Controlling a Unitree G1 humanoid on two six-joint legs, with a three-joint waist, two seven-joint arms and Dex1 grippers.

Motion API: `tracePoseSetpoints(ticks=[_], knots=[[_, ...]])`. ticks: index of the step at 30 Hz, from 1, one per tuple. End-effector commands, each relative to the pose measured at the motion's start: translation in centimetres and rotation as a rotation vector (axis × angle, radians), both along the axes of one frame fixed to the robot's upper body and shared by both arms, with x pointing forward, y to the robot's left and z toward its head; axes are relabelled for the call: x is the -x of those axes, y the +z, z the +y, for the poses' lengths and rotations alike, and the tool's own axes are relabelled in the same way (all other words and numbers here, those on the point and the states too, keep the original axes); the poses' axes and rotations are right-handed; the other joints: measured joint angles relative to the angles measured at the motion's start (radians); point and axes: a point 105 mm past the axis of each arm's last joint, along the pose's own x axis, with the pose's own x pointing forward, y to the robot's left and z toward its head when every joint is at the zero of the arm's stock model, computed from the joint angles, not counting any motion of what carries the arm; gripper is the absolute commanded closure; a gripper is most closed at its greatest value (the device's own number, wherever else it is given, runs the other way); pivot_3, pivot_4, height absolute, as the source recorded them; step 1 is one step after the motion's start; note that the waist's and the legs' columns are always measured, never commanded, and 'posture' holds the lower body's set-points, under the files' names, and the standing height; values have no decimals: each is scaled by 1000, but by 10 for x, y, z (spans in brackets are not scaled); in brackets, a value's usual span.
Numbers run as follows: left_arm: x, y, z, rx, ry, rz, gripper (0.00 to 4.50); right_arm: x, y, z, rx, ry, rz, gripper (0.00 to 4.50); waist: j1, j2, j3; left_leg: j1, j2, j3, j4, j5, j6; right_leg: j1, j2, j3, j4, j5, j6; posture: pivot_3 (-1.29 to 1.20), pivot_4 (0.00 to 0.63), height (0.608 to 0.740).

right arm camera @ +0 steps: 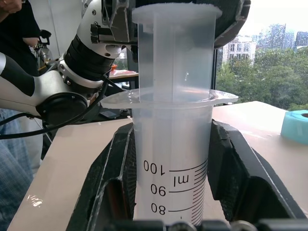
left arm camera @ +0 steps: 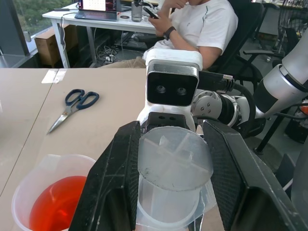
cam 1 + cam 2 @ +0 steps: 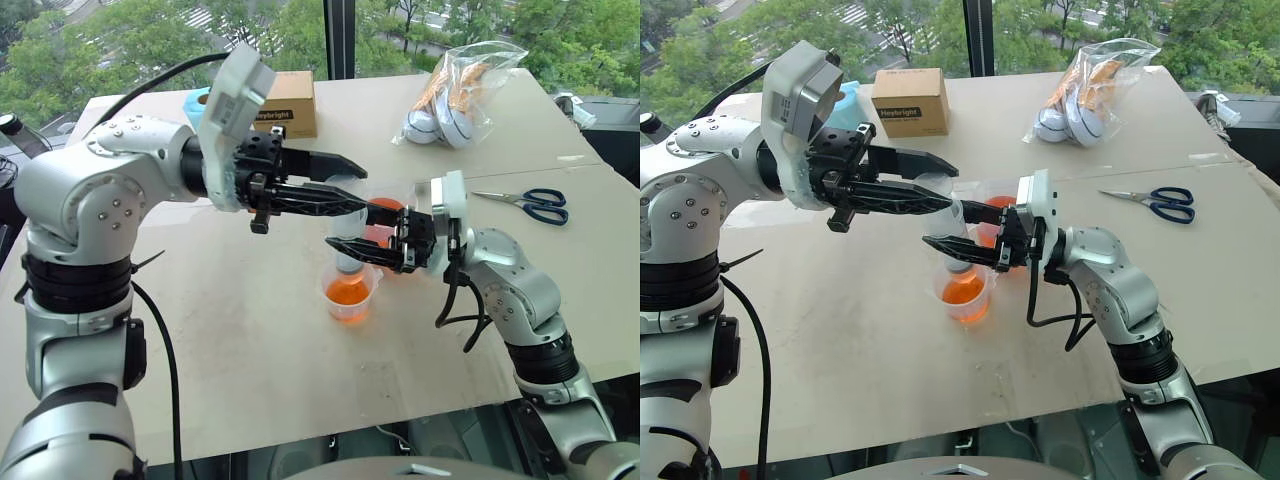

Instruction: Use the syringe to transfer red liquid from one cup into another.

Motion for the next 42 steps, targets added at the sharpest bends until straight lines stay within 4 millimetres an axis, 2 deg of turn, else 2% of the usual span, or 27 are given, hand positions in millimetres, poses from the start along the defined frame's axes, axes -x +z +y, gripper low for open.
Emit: tracePoseSetpoints(ticks=[1,10,20,28,32,37,40,42], knots=[[5,-6,-1,-51,-18,-31,3105,0,14,-5,-45,-14,-46,2896,0,0,0,0,0,0,0,0,0,0,0,0,0,0,0,0,150,740],[5,-27,-9,-94,-29,3,3105,0,28,-8,-87,-11,-46,2896,0,0,0,0,0,0,0,0,0,0,0,0,0,0,0,0,150,740],[3,-39,-11,-121,-26,26,3105,1,49,-10,-160,-4,-44,2896,0,0,0,0,0,0,0,0,0,0,0,0,0,0,0,0,150,740],[1,-39,-11,-121,-22,32,3105,1,47,-11,-154,-9,-33,2896,0,0,0,0,0,0,0,0,0,0,0,0,0,0,0,0,150,740],[2,-27,-14,-63,-32,16,3105,2,45,-10,-155,-11,-26,2896,1,0,0,0,0,0,0,0,0,0,0,0,0,0,0,0,150,740],[-1,-7,-13,26,-12,1,724,2,44,-11,-160,-13,-16,2896,2,0,0,0,0,0,0,0,0,0,0,0,0,0,0,0,150,740],[4,4,-10,65,-30,-17,724,2,45,-12,-169,-12,-3,2896,-3,0,0,0,0,0,0,0,0,0,0,0,0,0,0,0,150,740],[9,21,-7,124,-39,-26,724,3,46,-13,-176,-6,6,2896,-4,0,0,0,0,0,0,0,0,0,0,0,0,0,0,0,150,740]])
